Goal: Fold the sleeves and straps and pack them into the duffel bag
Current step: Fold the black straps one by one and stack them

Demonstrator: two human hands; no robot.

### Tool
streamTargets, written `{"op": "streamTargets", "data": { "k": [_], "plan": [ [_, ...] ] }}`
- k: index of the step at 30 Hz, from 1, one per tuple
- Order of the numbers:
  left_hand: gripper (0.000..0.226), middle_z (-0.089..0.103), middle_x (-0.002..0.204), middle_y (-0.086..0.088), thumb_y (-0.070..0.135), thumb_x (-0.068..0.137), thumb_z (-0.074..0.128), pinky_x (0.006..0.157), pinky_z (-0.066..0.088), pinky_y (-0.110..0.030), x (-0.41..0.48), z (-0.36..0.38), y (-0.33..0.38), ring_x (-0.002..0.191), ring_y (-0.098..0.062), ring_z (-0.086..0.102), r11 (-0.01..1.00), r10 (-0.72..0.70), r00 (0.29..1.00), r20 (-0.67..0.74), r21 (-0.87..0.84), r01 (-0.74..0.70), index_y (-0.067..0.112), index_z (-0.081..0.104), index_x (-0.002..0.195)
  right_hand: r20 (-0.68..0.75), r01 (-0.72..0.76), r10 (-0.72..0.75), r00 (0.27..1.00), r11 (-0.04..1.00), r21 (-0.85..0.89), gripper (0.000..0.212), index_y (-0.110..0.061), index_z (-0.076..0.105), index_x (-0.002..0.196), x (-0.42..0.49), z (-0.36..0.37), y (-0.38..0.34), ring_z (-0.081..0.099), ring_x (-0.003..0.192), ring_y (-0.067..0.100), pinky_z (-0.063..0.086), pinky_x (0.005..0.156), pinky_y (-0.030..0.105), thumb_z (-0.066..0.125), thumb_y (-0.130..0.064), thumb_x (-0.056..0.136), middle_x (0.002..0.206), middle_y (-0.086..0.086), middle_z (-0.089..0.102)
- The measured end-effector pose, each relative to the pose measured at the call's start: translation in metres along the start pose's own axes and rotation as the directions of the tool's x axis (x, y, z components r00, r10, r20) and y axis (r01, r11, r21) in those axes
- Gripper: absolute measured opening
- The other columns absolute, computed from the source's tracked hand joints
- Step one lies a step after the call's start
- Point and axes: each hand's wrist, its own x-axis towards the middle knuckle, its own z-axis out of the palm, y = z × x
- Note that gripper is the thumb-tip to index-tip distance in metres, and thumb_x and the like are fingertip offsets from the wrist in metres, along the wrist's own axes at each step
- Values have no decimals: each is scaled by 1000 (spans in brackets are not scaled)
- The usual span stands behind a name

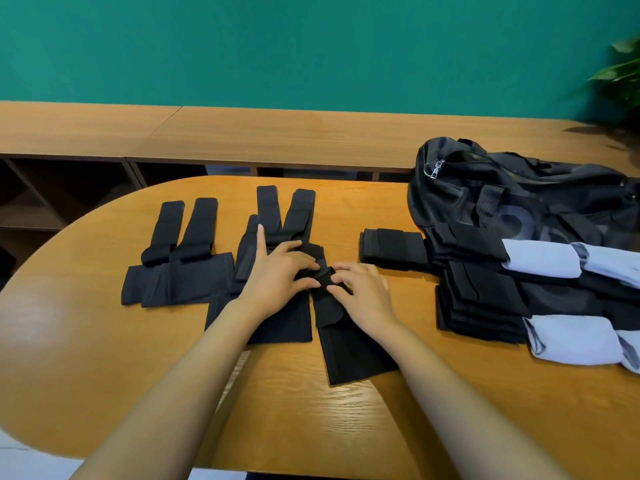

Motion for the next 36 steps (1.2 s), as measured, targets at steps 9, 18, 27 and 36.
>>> {"op": "streamTargets", "data": {
  "k": [9,18,27,36],
  "plan": [
    [12,71,95,12,31,92,62,118,-12,-53,30,-8,-17,120,-17,53,991,-133,950,-283,-46,125,26,74,92,-22,-68,70,997,993,97,13,-28,70,84,-6,-2,3,31,134,15,19,110,36,63,-32,94,137,-17,53],
    [43,46,146,-1,38,98,52,114,-8,-60,61,-22,3,142,-25,29,896,-440,841,-314,-95,433,20,50,138,-36,-125,136,990,969,215,19,-26,78,84,0,-15,-3,29,134,12,28,110,38,67,-41,90,141,-15,49],
    [39,65,119,8,46,86,59,119,-8,-49,-59,21,78,122,-16,54,980,-190,977,-97,-82,182,23,67,117,-98,7,-31,995,971,-239,38,-30,64,126,-51,-21,22,44,125,9,21,111,28,37,-42,102,132,-14,59],
    [30,71,92,10,47,84,68,118,-6,-57,-78,18,94,111,-12,61,995,-51,999,20,85,49,25,72,104,-54,147,-173,983,933,-328,46,-30,61,131,-140,-26,58,47,124,5,7,121,42,30,-46,100,124,-18,63]
  ]
}}
